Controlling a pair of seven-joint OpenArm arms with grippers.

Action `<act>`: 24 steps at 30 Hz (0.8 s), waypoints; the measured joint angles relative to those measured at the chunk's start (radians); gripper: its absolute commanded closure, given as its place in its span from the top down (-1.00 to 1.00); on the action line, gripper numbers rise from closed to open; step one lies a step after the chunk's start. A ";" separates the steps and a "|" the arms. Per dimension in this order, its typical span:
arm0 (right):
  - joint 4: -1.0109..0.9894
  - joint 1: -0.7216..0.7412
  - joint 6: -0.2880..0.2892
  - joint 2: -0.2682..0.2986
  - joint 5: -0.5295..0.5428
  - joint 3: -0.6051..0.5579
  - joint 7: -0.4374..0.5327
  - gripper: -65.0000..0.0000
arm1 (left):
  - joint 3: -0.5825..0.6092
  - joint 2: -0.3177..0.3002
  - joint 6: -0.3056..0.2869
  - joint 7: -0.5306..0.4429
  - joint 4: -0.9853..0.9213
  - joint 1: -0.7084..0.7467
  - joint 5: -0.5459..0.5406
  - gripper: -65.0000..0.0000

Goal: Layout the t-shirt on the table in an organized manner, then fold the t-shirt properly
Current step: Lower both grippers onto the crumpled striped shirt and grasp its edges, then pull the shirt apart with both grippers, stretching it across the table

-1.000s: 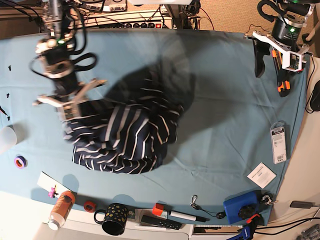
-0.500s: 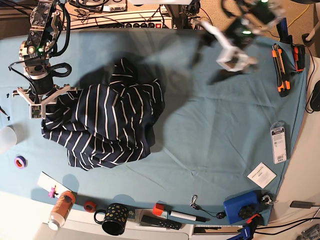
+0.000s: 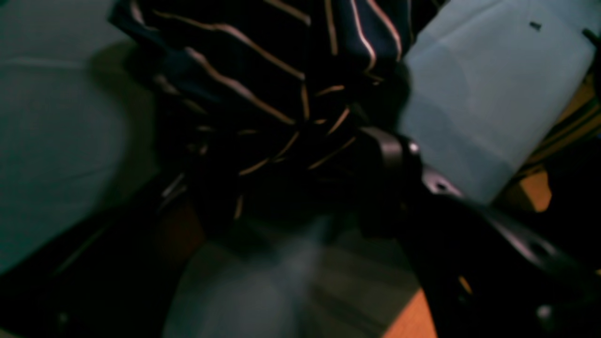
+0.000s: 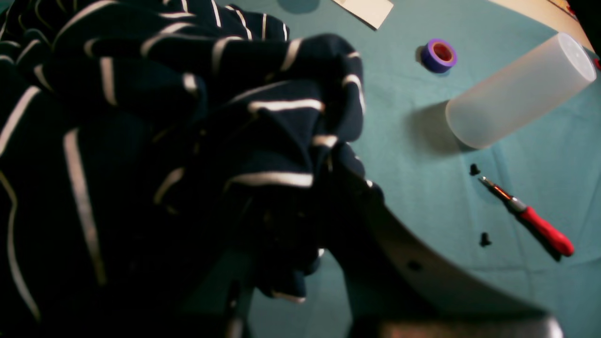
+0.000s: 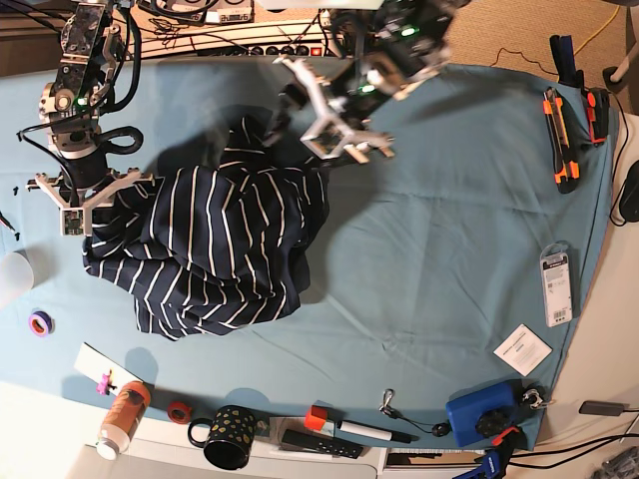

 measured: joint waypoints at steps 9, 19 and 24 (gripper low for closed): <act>0.000 0.000 0.001 0.000 -0.018 0.000 -0.001 -1.00 | 0.006 0.052 0.188 0.016 -0.176 -0.114 0.062 0.18; 0.000 -0.001 0.001 0.000 -0.018 0.000 -0.078 -1.00 | 0.006 0.052 0.180 0.019 -0.176 -0.143 0.060 -0.53; 0.000 -0.002 0.000 0.000 -0.018 0.000 -0.096 -1.00 | 0.006 0.052 0.180 0.019 -0.176 -0.164 0.072 -1.00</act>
